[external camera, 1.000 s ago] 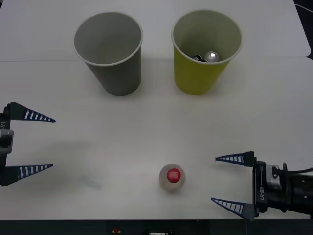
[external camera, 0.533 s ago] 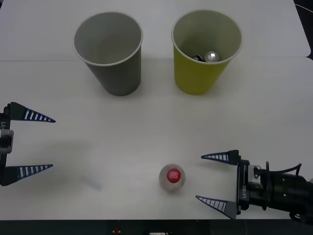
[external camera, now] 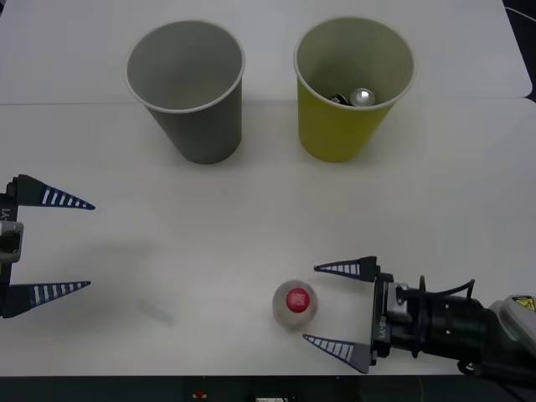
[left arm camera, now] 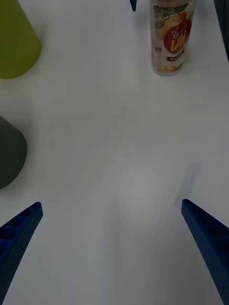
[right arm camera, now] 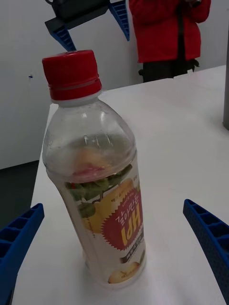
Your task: Put the can into the green bin and the plastic bottle into the gray bin
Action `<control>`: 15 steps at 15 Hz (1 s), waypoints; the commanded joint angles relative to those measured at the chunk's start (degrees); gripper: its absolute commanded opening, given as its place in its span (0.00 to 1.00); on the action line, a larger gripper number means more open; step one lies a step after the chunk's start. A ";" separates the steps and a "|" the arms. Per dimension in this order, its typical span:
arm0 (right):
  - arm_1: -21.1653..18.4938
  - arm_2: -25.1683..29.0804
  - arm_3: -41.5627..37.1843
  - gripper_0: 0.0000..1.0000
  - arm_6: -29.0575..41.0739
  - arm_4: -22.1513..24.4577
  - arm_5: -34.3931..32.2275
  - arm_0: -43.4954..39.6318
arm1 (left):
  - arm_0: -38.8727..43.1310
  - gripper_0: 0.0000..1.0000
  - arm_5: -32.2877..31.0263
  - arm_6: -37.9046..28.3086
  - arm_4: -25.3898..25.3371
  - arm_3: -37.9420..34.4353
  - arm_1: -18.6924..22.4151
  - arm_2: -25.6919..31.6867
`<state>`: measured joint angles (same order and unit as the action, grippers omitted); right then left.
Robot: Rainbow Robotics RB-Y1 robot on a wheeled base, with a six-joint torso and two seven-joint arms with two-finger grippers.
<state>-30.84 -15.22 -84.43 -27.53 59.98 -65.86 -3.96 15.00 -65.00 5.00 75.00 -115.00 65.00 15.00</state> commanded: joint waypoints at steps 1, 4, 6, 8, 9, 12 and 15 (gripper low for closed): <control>-0.01 -2.63 0.06 1.00 -1.03 -1.53 1.26 0.70 | 0.00 1.00 0.00 0.00 0.00 0.00 0.00 0.00; -0.01 -6.40 -0.03 1.00 -2.79 -3.73 3.11 2.02 | 0.00 1.00 0.00 0.00 0.00 0.00 0.00 0.00; -0.01 -8.87 -0.03 1.00 -4.11 -5.66 4.95 3.08 | 0.00 1.00 0.00 0.00 0.00 0.00 0.00 0.00; 0.52 -10.54 -0.03 1.00 -5.43 -6.63 6.71 3.87 | 0.00 1.00 0.00 0.00 0.00 0.00 0.00 0.00; 0.87 -10.54 -0.03 0.79 -5.87 -6.63 6.89 4.04 | 0.00 1.00 0.00 0.00 0.00 0.00 0.00 0.00; 1.05 -10.54 0.06 0.00 -6.57 -6.54 7.59 4.48 | 0.00 1.00 0.00 0.00 0.00 0.00 0.00 0.00; 1.14 -10.54 0.06 0.00 -7.45 -6.63 7.50 4.66 | 0.00 1.00 0.00 0.00 0.00 0.00 0.00 0.00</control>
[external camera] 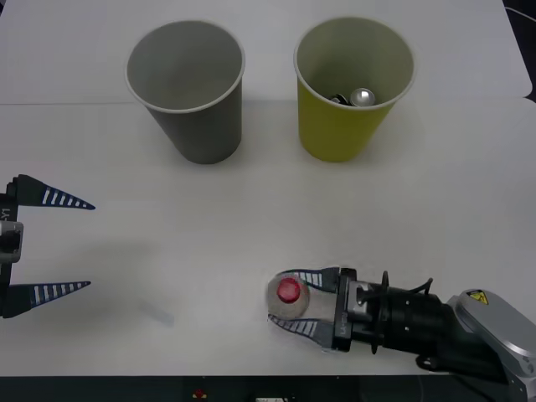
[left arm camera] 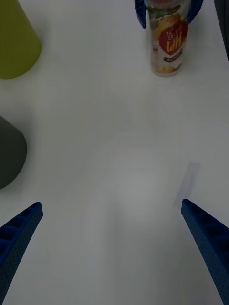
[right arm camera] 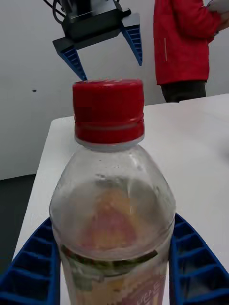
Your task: Put the can into the green bin and the plastic bottle into the gray bin
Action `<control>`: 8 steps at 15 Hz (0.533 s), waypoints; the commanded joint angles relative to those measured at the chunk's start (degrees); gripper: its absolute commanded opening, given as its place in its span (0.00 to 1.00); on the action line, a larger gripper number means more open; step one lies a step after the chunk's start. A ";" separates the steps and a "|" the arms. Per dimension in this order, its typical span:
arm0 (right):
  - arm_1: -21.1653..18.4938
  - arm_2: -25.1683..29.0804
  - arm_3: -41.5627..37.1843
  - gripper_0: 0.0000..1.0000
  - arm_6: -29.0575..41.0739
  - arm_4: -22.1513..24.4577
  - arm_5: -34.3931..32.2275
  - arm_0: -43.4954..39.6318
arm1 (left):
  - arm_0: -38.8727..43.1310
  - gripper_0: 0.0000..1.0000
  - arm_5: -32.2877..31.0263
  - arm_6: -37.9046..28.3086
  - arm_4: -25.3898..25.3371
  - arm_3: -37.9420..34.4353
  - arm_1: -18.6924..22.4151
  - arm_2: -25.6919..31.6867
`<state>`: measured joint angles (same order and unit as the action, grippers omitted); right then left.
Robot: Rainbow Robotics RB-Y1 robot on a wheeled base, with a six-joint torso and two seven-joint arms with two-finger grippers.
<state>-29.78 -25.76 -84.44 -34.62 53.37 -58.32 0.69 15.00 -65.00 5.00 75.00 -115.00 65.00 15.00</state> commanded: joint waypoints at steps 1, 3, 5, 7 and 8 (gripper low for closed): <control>0.07 0.00 -0.02 0.00 -0.80 -0.02 -0.04 0.02 | 0.00 1.00 0.00 0.00 0.00 0.00 0.00 0.00; 0.07 0.09 -0.02 0.00 -1.06 -0.02 -0.04 0.02 | 0.00 1.00 0.00 0.00 0.00 0.00 0.00 0.00; -0.01 0.53 -0.02 0.00 -0.36 -0.02 -0.04 0.02 | 0.00 1.00 0.00 0.00 0.00 0.00 0.00 0.00; -0.45 2.38 -0.02 0.00 3.16 1.92 -1.19 0.02 | 0.00 1.00 0.00 0.00 0.00 0.00 0.00 0.00; -0.45 4.49 -0.02 0.00 5.44 4.38 -2.77 0.02 | 0.00 1.00 0.00 0.00 0.00 0.00 0.00 0.00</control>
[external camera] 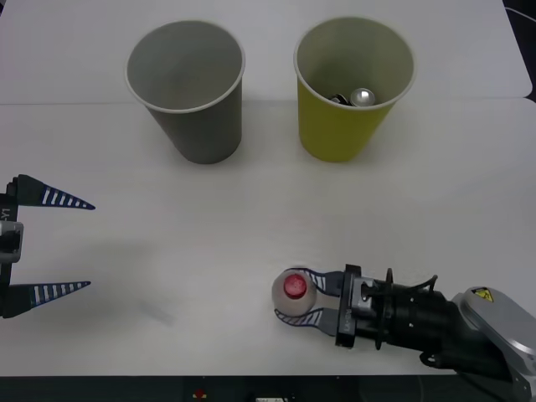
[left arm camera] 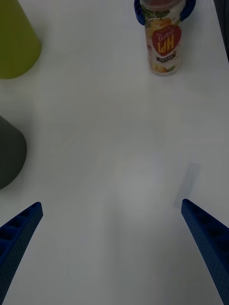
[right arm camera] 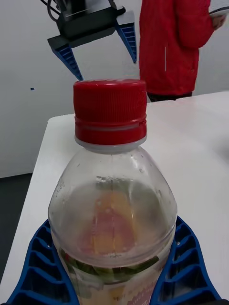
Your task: Put the can into the green bin and the plastic bottle into the gray bin
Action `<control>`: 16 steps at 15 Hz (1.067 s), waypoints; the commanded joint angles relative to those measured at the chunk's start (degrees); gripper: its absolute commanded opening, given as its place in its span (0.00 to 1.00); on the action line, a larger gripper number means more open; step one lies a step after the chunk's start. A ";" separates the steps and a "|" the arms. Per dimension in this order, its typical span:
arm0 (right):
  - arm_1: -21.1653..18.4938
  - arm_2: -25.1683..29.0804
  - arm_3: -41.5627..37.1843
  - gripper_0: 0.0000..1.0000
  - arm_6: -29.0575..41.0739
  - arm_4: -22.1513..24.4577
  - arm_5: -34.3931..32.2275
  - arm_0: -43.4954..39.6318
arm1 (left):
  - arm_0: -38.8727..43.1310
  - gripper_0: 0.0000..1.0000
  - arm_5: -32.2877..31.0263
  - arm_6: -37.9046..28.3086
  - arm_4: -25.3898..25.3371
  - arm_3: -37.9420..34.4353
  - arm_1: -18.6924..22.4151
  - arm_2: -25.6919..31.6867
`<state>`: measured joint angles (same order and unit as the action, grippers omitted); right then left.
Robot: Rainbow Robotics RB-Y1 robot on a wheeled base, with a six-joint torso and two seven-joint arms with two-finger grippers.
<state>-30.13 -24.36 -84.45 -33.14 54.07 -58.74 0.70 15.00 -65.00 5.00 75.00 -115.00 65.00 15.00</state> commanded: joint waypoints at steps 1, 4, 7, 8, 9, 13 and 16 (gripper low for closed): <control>0.25 6.00 -0.19 0.00 6.25 6.66 -4.45 -0.09 | 0.00 1.00 0.00 0.00 0.00 0.00 0.00 0.00; 1.39 16.37 -2.03 0.00 15.74 17.04 -12.27 0.00 | 0.00 1.00 0.00 0.00 0.00 0.00 0.00 0.00; 2.27 25.24 -7.83 0.00 25.59 26.79 -17.81 -0.62 | 0.00 1.00 0.00 0.00 0.00 0.00 0.00 0.00; 2.53 27.09 -10.30 0.00 28.66 29.16 -18.77 -1.06 | 0.00 1.00 0.00 0.00 0.00 0.00 0.00 0.00; 2.53 28.93 -14.16 0.00 32.44 31.63 -19.30 -1.85 | 0.00 1.00 0.00 0.00 0.00 0.00 0.00 0.00; 2.53 31.31 -26.20 0.00 46.77 37.16 -19.65 -3.43 | 0.00 1.00 0.00 0.00 0.00 0.00 0.00 0.00; 2.53 31.92 -34.73 0.00 58.37 40.15 -19.74 -3.25 | 0.00 1.00 0.00 0.00 0.00 0.00 0.00 0.00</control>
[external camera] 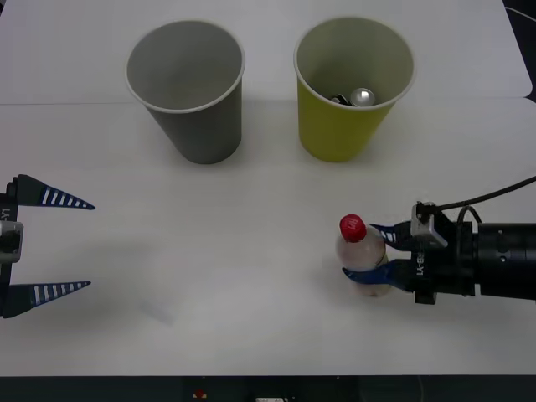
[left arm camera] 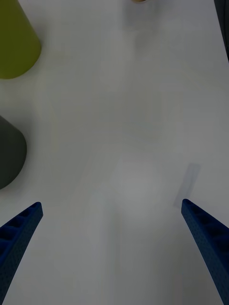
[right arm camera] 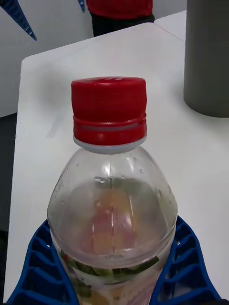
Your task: Put the can into the green bin and the plastic bottle into the gray bin
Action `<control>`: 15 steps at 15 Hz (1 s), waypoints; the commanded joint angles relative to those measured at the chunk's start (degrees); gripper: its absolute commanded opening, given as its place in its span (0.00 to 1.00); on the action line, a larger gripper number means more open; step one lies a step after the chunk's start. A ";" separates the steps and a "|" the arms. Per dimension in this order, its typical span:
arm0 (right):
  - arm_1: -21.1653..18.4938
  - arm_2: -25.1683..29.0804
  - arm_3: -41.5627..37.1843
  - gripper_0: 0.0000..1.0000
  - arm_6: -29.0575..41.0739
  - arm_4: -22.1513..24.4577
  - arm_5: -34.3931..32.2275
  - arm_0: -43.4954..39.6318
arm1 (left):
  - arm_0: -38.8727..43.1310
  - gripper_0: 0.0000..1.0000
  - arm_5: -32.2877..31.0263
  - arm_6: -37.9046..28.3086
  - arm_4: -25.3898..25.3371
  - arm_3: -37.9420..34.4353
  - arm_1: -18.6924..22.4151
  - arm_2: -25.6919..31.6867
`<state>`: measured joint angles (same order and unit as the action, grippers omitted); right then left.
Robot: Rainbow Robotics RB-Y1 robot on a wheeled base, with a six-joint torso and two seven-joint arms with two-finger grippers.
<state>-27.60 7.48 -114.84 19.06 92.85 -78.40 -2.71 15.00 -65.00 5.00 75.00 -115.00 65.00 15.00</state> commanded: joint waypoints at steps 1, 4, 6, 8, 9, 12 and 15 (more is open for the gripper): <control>0.00 0.08 -7.50 0.00 10.55 2.60 -0.09 0.69 | 0.00 1.00 0.00 0.00 0.00 0.00 0.00 0.00; 0.26 -0.45 -13.92 0.00 21.89 5.59 -1.67 4.11 | 0.00 1.00 0.00 0.00 0.00 0.00 0.00 0.00; 1.14 -0.71 -16.29 0.00 28.40 7.34 -3.69 7.54 | 0.00 1.00 0.00 0.00 0.00 0.00 0.00 0.00; 3.25 -0.89 -17.52 0.00 35.87 9.89 -7.38 13.43 | 0.00 1.00 0.00 0.00 0.00 0.00 0.00 0.00; 4.39 -1.06 -17.52 0.00 38.77 11.04 -8.96 16.16 | 0.00 1.00 0.00 0.00 0.00 0.00 0.00 0.00; 7.38 -3.08 -17.52 0.00 48.08 16.31 -11.60 24.15 | 0.00 1.00 0.00 0.00 0.00 0.00 0.00 0.00; 9.05 -7.74 -17.08 0.00 58.63 23.69 -11.60 32.33 | 0.00 1.00 0.00 0.00 0.00 0.00 0.00 0.00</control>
<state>-18.83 0.66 -132.24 75.55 114.92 -90.01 27.82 15.00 -65.00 5.00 75.00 -115.00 65.00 15.00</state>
